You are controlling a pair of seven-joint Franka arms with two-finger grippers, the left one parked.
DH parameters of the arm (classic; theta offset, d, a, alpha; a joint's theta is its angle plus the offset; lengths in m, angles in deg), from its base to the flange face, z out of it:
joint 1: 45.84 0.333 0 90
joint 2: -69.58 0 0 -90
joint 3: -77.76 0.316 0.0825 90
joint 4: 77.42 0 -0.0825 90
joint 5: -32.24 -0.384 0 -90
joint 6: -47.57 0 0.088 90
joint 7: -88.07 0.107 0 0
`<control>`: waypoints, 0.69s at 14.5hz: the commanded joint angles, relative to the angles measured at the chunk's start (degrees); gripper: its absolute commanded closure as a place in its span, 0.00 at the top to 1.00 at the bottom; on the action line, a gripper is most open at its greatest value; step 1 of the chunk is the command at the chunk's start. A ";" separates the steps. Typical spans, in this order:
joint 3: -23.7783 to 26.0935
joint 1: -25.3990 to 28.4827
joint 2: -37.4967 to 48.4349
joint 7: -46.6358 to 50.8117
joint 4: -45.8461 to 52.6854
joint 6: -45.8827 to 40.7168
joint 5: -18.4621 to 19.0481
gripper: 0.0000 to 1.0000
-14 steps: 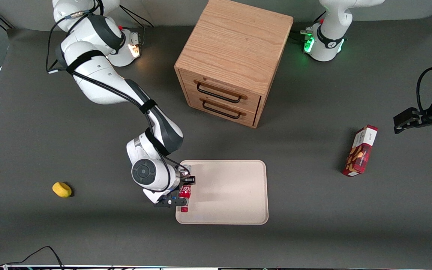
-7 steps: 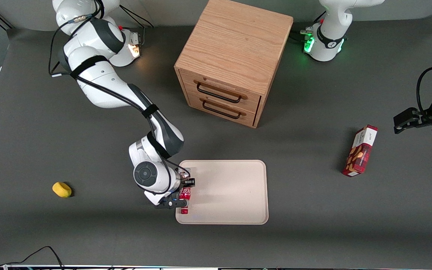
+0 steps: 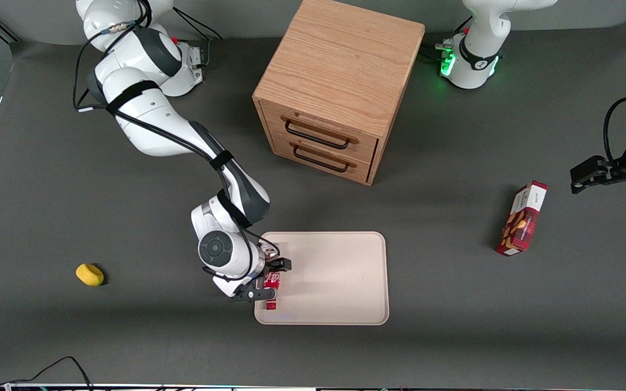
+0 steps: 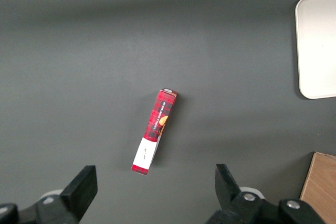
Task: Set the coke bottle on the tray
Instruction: 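Lower the bottle onto the tray near its rim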
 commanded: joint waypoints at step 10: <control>-0.71 0.73 -0.90 -0.99 2.00 0.49 0.36 1.00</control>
